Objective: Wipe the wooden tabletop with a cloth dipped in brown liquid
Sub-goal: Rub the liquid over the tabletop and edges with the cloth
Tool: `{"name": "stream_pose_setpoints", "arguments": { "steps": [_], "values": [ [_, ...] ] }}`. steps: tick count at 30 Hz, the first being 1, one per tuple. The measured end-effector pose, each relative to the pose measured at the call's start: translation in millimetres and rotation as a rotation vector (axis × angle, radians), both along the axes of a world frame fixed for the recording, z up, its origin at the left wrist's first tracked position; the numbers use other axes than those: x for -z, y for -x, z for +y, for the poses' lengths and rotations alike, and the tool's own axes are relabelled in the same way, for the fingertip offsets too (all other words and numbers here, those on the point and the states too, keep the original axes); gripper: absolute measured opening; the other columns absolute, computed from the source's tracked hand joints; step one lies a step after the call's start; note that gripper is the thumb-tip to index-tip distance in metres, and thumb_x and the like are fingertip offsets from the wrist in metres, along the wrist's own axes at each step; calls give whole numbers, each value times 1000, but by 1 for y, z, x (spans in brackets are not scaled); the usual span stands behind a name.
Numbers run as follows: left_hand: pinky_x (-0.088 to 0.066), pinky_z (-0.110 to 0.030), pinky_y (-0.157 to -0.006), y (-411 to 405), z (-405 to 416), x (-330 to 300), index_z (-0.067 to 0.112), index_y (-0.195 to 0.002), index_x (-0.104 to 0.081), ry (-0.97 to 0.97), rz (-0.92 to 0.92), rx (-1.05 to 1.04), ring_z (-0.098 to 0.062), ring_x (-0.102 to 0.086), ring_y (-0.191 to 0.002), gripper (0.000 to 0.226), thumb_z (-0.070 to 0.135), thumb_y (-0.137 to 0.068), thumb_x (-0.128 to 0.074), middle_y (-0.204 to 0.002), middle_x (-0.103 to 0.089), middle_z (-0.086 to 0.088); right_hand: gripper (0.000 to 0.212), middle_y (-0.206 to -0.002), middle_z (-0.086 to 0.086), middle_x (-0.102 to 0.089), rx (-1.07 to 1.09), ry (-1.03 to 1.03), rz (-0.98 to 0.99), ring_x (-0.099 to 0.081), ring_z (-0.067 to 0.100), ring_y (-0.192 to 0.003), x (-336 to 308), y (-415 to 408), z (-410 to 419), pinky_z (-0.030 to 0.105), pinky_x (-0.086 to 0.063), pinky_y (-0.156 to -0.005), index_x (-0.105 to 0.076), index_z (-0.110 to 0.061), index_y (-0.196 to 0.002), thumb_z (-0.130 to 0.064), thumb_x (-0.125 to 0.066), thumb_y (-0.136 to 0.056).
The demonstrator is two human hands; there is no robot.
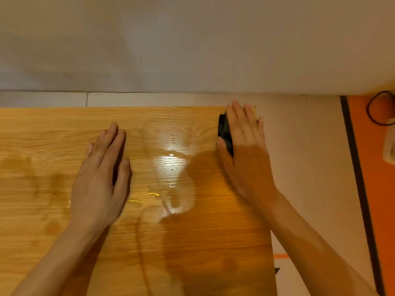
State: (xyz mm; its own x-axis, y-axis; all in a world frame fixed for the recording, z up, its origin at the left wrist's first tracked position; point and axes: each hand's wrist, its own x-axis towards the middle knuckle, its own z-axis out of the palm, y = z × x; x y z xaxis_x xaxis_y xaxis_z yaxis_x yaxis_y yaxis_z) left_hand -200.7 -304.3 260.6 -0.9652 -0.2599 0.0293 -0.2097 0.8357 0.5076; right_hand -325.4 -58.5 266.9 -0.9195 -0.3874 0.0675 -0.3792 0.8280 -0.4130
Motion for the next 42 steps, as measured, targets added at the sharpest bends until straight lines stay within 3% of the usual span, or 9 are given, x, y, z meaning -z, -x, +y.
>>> {"name": "stream_pose_setpoints", "arguments": {
  "steps": [6,10,14,18,21,24,29,36,42],
  "values": [
    [-4,-25,-127,-4,4,-3,12,-157,-32,15,-21,-7,-11,-14,-156,56,30,-104,-33,-167,-23,1,67,-162,4,-13,-113,-39,-28,-6,21,-151,4,-86,28,39,-5,-123,-14,-14,-154,-39,-43,-99],
    [-4,-25,-127,2,2,-4,12,-157,-31,19,-33,-3,-12,-14,-156,56,30,-104,-32,-167,-22,1,59,-161,7,-14,-70,-1,-56,-2,21,-150,4,-12,6,39,-2,-123,-16,-11,-153,-37,-32,-103],
    [-5,-25,-127,0,2,-5,12,-157,-31,13,-39,-4,-11,-14,-156,56,30,-104,-32,-167,-23,1,53,-157,15,-28,107,28,40,-18,30,-148,11,52,-20,41,-8,-120,-31,-2,-149,-27,-34,-102],
    [-4,-25,-127,-4,6,-4,10,-157,-32,11,-43,-2,-13,-14,-156,57,28,-103,-33,-167,-22,0,56,-162,9,-12,34,38,-51,-2,23,-151,6,-13,4,38,0,-123,-19,-8,-153,-29,-32,-103],
    [-4,-26,-127,-2,4,-3,9,-157,-31,9,-45,-4,-15,-14,-157,57,25,-103,-33,-167,-22,-1,59,-163,6,-11,-55,-13,-78,-4,22,-151,0,-69,25,39,-3,-123,-17,-11,-154,-31,-34,-101],
    [-4,-26,-127,0,3,-2,9,-157,-29,30,-55,-2,-14,-13,-157,57,25,-103,-32,-168,-21,-1,58,-162,8,-15,-108,-41,-67,-6,24,-150,0,-36,13,40,-4,-123,-19,-10,-153,-30,-34,-101],
    [-5,-26,-127,0,1,-2,10,-157,-30,43,-50,1,-14,-14,-157,56,25,-104,-32,-167,-23,-2,58,-160,8,-22,51,9,-44,-12,28,-149,3,41,-41,45,-7,-120,-26,-10,-151,-40,-37,-102],
    [-8,-33,-128,-3,2,0,6,-157,-30,49,-35,26,-19,-16,-157,55,21,-104,-34,-167,-23,-6,61,-162,4,-14,-200,-28,-74,-3,23,-151,0,-98,-8,45,-7,-120,-20,-17,-153,-27,-40,-96],
    [-6,-32,-128,-1,-3,3,9,-158,-27,77,-64,28,-15,-11,-157,56,21,-104,-34,-168,-18,-2,54,-157,11,-28,-15,3,-4,-19,30,-147,7,21,-79,50,-13,-119,-33,-8,-149,-16,-51,-99]
  ]
}}
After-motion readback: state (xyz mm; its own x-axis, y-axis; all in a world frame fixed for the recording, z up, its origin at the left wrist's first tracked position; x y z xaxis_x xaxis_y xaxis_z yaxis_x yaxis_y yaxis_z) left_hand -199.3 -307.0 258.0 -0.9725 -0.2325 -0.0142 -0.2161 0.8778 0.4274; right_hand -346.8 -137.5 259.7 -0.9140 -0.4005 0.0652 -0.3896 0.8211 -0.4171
